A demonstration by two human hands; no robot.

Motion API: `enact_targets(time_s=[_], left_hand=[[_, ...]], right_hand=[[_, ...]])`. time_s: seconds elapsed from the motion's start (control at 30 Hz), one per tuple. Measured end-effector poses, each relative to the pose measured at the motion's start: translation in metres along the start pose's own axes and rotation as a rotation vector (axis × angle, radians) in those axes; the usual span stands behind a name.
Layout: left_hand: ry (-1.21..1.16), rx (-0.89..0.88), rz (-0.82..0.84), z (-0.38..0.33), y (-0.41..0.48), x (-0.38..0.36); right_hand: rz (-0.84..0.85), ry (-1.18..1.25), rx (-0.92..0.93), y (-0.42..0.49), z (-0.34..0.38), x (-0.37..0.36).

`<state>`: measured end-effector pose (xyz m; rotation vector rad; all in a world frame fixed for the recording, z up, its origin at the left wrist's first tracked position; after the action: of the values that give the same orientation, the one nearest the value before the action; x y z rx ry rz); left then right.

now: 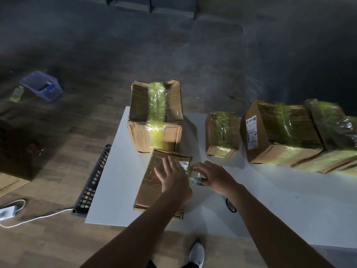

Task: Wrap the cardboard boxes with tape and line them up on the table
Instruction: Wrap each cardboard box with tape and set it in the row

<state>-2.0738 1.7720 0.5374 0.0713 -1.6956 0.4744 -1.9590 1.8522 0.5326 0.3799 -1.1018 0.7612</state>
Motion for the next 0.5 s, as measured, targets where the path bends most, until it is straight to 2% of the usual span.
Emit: enact_targets(time_s=[0.17,0.37,0.43,0.5], left_hand=[[-0.264,0.096,-0.095,0.004,-0.004,0.011],[-1.002,0.010,-0.204,0.030,-0.011,0.034],[-1.067,-0.024,-0.255,0.038,-0.015,0.040],[-0.969,-0.038,-0.311,0.048,-0.019,0.037]], right_hand=[[-0.128,0.009,0.068,0.002,0.012,0.020],[-0.339,0.239,0.124,0.010,0.038,0.075],[-0.319,0.189,0.203,0.014,0.053,0.075],[-0.237,0.128,0.269,0.016,0.067,0.065]])
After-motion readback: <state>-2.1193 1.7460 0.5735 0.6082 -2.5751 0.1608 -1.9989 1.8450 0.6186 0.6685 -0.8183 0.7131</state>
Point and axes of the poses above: each hand's wrist, its own y-axis towards the middle knuckle, its own x-axis out of the back of the hand, z = x × y, the point moved 5 cm from there along y, towards the middle knuckle, and after that the axes turned 12 degrees about -z, right-handed, at the moved point
